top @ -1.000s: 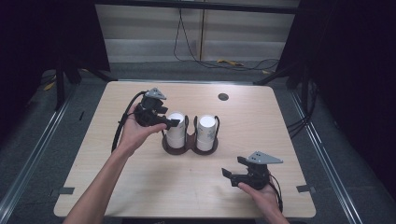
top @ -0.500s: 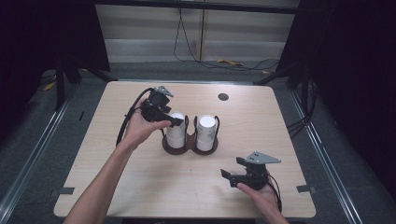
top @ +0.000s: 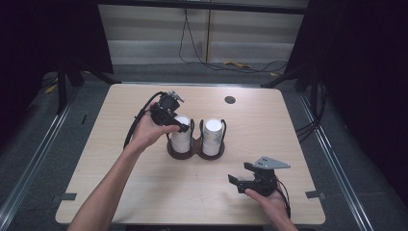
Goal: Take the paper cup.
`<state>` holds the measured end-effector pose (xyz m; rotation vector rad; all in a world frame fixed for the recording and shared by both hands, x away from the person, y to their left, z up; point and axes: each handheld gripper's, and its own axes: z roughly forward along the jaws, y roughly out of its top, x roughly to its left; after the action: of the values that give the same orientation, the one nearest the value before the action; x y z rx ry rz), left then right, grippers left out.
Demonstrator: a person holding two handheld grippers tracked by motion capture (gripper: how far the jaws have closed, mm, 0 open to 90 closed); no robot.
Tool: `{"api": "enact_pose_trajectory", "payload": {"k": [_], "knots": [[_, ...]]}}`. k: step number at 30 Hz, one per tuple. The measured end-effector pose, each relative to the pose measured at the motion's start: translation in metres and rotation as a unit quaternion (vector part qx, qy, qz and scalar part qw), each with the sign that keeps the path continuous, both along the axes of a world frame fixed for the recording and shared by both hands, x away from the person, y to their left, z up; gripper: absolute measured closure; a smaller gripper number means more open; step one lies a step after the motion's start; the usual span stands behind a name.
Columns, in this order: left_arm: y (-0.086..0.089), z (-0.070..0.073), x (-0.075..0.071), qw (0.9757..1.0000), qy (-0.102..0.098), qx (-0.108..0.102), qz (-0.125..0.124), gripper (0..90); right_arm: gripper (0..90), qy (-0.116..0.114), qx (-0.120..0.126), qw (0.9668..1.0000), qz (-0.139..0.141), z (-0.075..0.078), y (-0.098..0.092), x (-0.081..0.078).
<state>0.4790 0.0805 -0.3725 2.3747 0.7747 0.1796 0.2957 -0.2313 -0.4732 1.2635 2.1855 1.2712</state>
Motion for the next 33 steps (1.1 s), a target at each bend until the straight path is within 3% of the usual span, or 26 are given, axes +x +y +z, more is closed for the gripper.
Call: {"api": "enact_pose_trajectory", "payload": {"k": [12,19,22,33], "knots": [[-0.01,-0.004,0.001,0.9995,0.001,0.03,-0.001,28.8,18.6,0.002,-0.003,1.0,0.001,0.0,0.001,0.0],[-0.011,-0.008,0.002,0.9994,0.011,0.034,0.0,27.5,18.7,0.003,-0.003,1.0,0.0,0.0,0.0,0.0],[-0.011,-0.008,0.002,0.9991,0.015,0.039,-0.007,31.7,18.9,0.004,-0.003,1.0,0.0,0.0,0.0,0.0],[-0.008,-0.007,0.002,0.9994,0.015,0.03,-0.005,32.8,19.3,0.007,-0.006,1.0,-0.002,-0.001,0.0,0.0]]}}
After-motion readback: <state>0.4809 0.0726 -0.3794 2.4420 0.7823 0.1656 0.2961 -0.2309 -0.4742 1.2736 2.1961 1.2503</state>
